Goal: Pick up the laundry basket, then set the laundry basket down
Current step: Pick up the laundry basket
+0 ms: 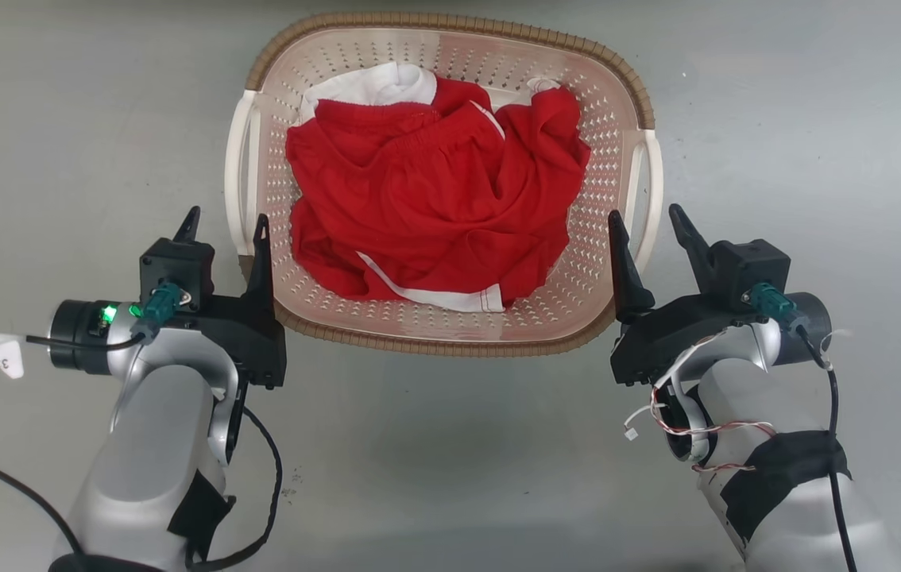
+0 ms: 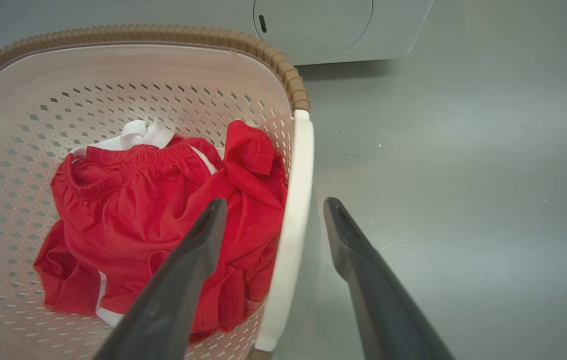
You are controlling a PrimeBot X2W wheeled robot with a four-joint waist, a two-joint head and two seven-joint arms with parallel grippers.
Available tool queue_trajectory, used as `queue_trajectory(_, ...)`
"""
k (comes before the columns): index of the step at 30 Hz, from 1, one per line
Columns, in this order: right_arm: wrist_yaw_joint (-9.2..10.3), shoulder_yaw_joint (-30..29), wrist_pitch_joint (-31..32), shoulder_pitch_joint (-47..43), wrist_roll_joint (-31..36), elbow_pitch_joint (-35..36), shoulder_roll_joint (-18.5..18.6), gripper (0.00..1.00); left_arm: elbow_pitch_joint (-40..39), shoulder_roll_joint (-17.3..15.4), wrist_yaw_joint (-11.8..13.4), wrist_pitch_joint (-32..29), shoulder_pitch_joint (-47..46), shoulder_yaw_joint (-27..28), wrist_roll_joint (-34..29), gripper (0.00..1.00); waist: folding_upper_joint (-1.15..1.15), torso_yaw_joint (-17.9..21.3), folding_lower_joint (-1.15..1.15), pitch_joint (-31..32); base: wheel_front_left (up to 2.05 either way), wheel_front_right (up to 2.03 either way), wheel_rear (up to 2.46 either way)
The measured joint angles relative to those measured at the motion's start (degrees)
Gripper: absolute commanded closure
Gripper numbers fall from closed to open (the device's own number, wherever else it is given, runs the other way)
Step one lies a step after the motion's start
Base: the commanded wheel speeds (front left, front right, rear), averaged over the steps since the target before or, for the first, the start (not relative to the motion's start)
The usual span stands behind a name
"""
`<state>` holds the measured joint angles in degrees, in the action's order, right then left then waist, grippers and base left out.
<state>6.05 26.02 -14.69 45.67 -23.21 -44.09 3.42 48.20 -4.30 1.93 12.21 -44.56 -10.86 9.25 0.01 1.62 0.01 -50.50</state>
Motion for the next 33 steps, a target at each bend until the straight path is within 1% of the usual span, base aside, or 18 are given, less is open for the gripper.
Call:
queue_trajectory(8,0.12,2.23,0.0,1.53,-2.54,-0.85,0.07,0.0,3.31,-0.11,-0.93,0.07,-4.27,0.29,0.25,0.0,0.0,0.32,0.0,-1.76,0.0,0.0,0.0)
queue_trajectory(9,0.46,2.43,0.0,1.66,-2.76,-1.0,0.07,0.0,3.65,-0.08,-0.93,0.07,-4.6,0.24,0.25,0.0,0.0,0.34,0.0,-1.97,0.0,0.0,0.0)
queue_trajectory(13,0.57,3.46,0.0,1.87,-3.69,-1.66,0.1,0.0,5.55,0.2,-1.05,0.29,-5.33,-0.13,0.25,0.0,0.0,0.3,0.0,-2.44,0.0,0.0,0.0)
queue_trajectory(14,0.57,3.77,0.0,1.93,-3.98,-1.77,0.11,0.0,5.89,0.32,-1.43,0.33,-5.58,-0.23,0.25,0.0,0.0,0.26,0.0,-2.51,0.0,0.0,0.0)
queue_trajectory(20,0.6,5.19,0.0,2.68,-6.06,-2.56,0.12,0.0,8.05,0.99,-1.51,0.52,-6.9,-0.81,0.25,0.0,-0.01,-0.11,-0.01,-2.87,0.0,0.0,0.0)
queue_trajectory(24,1.02,5.88,0.0,3.7,-7.24,-3.01,0.12,0.0,9.31,1.14,-1.55,0.59,-7.3,-1.14,0.25,0.0,-0.01,-0.36,-0.01,-3.02,0.0,0.0,0.0)
queue_trajectory(25,1.03,6.05,-0.01,3.93,-7.61,-3.19,0.12,0.0,9.62,1.2,-1.92,0.71,-7.54,-1.24,0.25,0.0,-0.01,-0.42,-0.01,-3.05,0.0,0.0,0.0)
queue_trajectory(33,1.09,8.08,0.0,5.87,-10.58,-5.65,0.15,0.0,11.76,1.65,-2.02,1.05,-10.31,-2.14,0.24,0.0,-0.01,-0.76,-0.01,-3.34,0.0,0.0,0.0)
